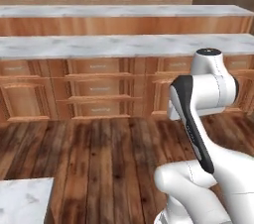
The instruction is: Retrieve the butter from the fridge and place it on a plate on the dining table. Then retrieve the butter knife by the fridge and place it near the plate.
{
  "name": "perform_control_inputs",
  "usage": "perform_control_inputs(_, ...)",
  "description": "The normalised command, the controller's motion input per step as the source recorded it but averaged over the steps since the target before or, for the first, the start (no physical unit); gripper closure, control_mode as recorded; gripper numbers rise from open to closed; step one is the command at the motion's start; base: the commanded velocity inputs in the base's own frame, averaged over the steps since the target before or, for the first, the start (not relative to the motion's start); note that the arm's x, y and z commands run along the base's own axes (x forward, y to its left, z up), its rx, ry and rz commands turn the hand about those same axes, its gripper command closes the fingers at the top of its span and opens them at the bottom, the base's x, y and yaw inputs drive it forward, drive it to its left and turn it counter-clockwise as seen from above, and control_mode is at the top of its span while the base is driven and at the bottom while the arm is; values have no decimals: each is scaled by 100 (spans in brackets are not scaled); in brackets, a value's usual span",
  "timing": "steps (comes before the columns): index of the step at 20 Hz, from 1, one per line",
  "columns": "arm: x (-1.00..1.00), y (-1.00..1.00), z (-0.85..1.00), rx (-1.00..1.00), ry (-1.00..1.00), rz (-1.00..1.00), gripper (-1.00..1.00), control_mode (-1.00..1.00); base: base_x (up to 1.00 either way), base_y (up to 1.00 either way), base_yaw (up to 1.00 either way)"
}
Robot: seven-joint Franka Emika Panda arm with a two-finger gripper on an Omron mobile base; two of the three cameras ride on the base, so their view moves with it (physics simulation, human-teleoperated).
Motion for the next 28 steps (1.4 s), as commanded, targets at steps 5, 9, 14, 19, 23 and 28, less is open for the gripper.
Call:
perform_control_inputs(5, 0, 0, 0, 0, 0, 0, 100, 100, 99, -28, 55)
perform_control_inputs(9, 0, 0, 0, 0, 0, 0, 100, 100, 94, -61, 61)
perform_control_inputs(14, 0, 0, 0, 0, 0, 0, 100, 100, 69, -62, 65)
perform_control_inputs(19, 0, 0, 0, 0, 0, 0, 100, 100, 62, -62, 64)
perform_control_inputs(23, 0, 0, 0, 0, 0, 0, 100, 100, 72, -44, 71)
perform_control_inputs(28, 0, 0, 0, 0, 0, 0, 100, 100, 91, -34, 73)
